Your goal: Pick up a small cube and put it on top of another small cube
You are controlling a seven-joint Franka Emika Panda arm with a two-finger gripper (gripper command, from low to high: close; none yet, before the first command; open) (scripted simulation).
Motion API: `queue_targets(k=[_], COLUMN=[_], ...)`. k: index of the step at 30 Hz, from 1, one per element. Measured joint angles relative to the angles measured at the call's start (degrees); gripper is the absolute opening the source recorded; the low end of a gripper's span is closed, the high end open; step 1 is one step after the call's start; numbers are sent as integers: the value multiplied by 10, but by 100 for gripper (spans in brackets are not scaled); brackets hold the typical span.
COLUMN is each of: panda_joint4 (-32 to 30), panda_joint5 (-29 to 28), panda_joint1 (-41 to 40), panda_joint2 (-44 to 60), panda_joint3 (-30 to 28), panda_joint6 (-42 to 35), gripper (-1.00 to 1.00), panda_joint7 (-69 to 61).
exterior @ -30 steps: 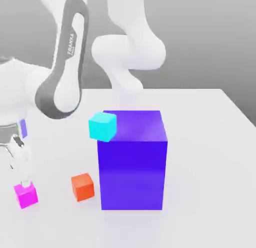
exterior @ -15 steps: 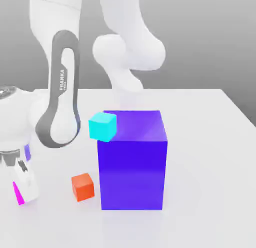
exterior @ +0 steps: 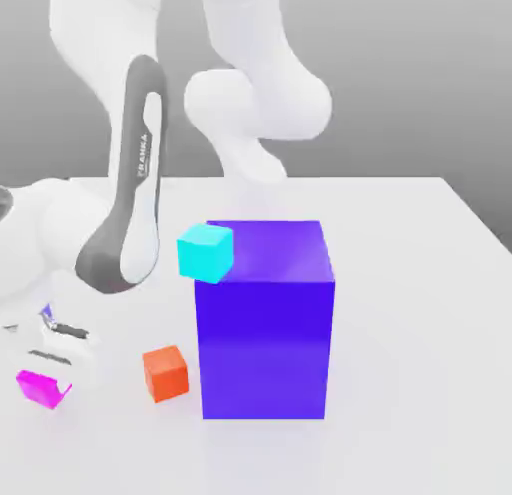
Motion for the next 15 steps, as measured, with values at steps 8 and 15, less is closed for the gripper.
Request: queue_targets(k=[8,15], panda_joint4=[113,173], panda_joint5=[-125,-105], panda_joint1=[79,188], panda_joint2=[32,34], panda_joint3=[51,119], panda_joint6=[-35,-69], gripper=[-100,-100], panda_joint7=[-145,-69])
